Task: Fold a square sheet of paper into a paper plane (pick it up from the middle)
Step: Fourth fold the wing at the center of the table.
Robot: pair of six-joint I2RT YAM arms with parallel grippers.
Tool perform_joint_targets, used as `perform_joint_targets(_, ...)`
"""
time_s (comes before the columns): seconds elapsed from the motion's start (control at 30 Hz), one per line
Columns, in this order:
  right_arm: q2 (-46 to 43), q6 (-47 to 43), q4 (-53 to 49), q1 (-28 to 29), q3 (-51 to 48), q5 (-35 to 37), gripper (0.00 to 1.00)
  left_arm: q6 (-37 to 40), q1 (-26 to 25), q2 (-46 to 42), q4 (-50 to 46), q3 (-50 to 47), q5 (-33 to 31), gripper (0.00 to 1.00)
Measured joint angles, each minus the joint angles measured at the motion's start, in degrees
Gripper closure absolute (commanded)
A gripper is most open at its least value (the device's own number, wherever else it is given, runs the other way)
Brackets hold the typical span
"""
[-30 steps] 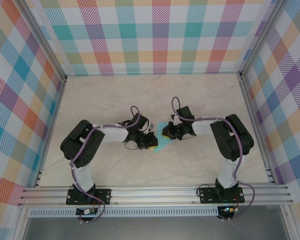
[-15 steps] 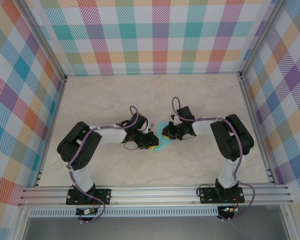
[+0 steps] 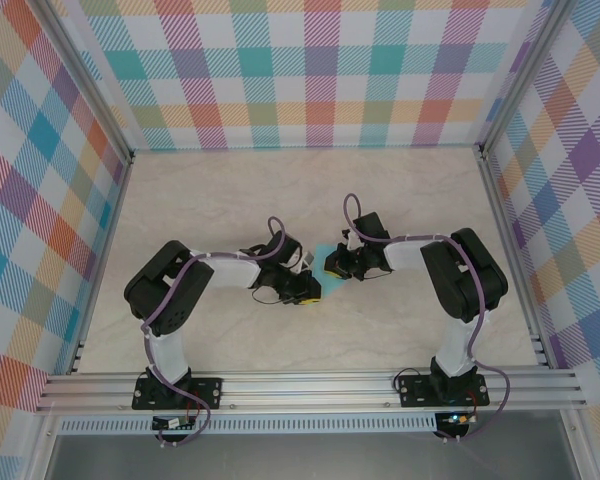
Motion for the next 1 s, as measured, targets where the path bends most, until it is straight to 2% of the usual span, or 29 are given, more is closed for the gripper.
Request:
perform_joint_targets(0.3,0.0,0.0,0.0,0.0,0.0,0.0,0.92,1.0,0.0,-4.4,0.6,-5.8,-0.3,0.84)
perform_joint_targets(0.67,0.0,0.0,0.0,0.0,0.0,0.0,0.91,0.5,0.0,-8.0,-2.7,-6.9,-1.9,0.85)
perform_joint_targets(0.87,0.0,0.0,0.0,0.0,0.0,0.0,0.91,-0.3,0.2,-7.6,-4.0,-0.6,-3.9,0.84)
perform_joint_targets(1.0,0.0,0.0,0.0,0.0,0.0,0.0,0.91,-1.5,0.2,-3.0,-1.4,4.7,-3.8,0.83)
